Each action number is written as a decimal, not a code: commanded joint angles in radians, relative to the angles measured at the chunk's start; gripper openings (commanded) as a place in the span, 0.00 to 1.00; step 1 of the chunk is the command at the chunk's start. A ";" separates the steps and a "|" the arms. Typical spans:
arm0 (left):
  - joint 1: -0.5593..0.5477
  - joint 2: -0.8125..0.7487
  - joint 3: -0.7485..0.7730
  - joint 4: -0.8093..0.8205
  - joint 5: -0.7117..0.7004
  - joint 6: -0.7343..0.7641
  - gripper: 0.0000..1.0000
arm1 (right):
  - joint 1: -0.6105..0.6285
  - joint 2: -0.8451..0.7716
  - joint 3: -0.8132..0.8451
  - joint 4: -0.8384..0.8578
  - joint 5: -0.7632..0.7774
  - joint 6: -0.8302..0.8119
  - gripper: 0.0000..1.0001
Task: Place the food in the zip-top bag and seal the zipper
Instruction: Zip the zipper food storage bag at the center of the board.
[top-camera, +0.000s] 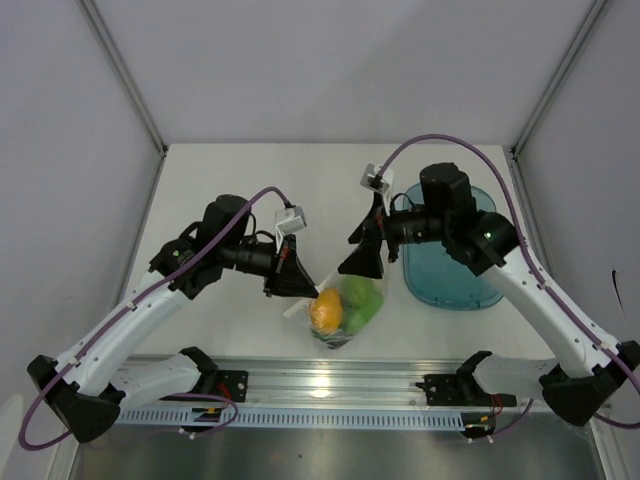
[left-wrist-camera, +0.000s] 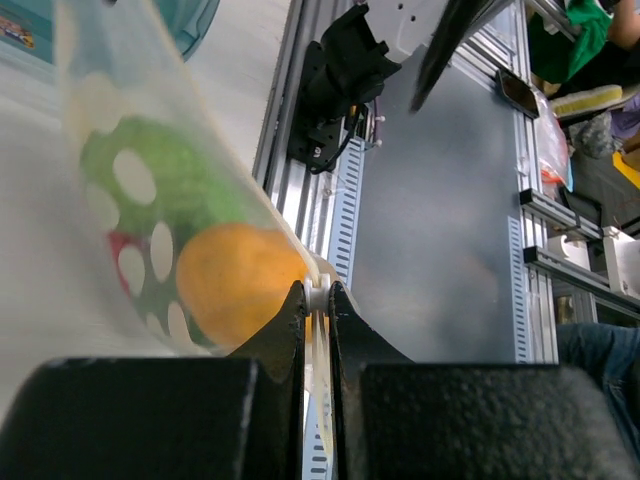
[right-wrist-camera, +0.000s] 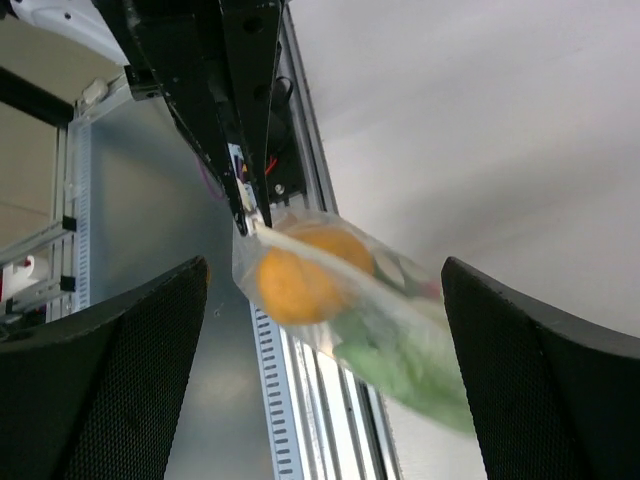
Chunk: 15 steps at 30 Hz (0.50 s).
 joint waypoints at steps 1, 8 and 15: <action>0.006 -0.017 0.003 0.020 0.074 0.019 0.01 | 0.058 0.067 0.087 -0.103 -0.027 -0.117 0.99; 0.006 0.008 -0.055 0.022 -0.009 -0.010 0.01 | 0.078 0.209 0.133 -0.198 -0.115 -0.255 0.98; 0.007 0.029 -0.056 0.005 -0.054 0.002 0.01 | 0.126 0.214 -0.027 -0.139 -0.189 -0.253 0.87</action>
